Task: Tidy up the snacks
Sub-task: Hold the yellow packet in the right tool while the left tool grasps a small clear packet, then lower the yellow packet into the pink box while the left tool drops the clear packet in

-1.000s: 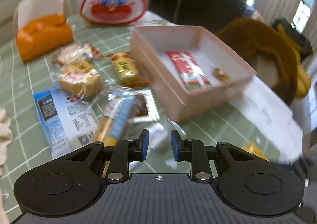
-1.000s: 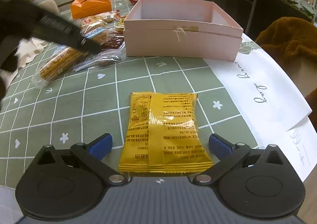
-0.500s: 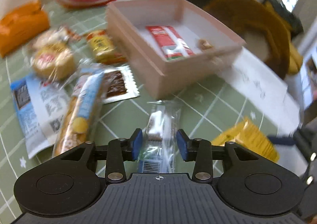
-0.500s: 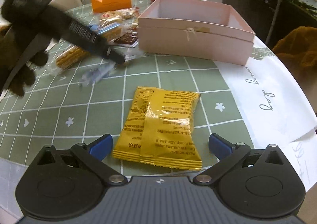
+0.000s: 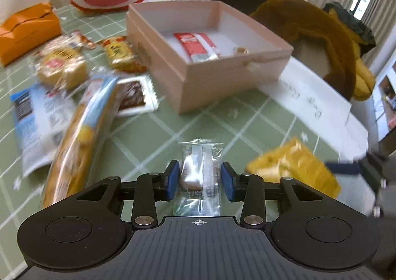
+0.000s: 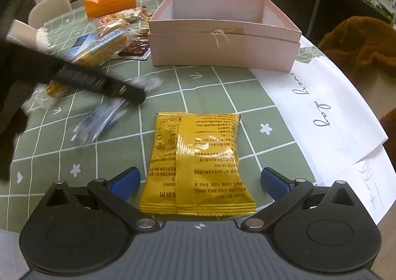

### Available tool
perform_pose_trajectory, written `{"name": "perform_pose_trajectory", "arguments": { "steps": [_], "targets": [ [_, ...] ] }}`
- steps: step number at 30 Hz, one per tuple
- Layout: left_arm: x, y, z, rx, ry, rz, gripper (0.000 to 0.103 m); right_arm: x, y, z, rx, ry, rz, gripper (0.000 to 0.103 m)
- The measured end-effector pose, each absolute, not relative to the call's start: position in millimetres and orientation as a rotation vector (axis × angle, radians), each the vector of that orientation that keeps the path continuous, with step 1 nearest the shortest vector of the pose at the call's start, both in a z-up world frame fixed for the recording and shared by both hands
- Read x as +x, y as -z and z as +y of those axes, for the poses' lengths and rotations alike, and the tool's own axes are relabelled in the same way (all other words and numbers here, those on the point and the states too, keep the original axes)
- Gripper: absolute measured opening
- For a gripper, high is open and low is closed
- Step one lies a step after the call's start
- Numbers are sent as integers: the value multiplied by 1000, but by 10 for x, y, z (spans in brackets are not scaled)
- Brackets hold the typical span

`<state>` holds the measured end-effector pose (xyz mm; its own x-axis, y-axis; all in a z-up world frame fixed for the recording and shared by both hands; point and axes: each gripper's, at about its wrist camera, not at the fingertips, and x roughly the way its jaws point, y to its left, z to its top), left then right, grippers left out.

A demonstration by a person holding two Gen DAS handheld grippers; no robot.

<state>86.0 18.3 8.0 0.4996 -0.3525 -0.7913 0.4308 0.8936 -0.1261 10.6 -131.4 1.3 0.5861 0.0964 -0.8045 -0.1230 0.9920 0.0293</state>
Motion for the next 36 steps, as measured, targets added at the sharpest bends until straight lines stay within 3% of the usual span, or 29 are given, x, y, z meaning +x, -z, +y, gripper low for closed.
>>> {"name": "perform_pose_trajectory", "arguments": {
  "steps": [8, 11, 14, 28, 36],
  "targets": [
    [537, -130, 273, 30, 420, 1018, 42, 234, -36, -1255, 30, -35, 977, 101],
    [532, -119, 335, -15, 419, 1022, 42, 244, -57, -1185, 7, -59, 976, 92],
    [521, -115, 347, -1, 438, 1016, 42, 221, -118, -1118, -15, -92, 971, 71],
    [456, -121, 175, 114, 410, 996, 43, 254, -135, -1270, -14, -69, 969, 68],
    [443, -118, 247, 39, 392, 982, 41, 198, -239, -1402, 48, -58, 959, 67]
  ]
}}
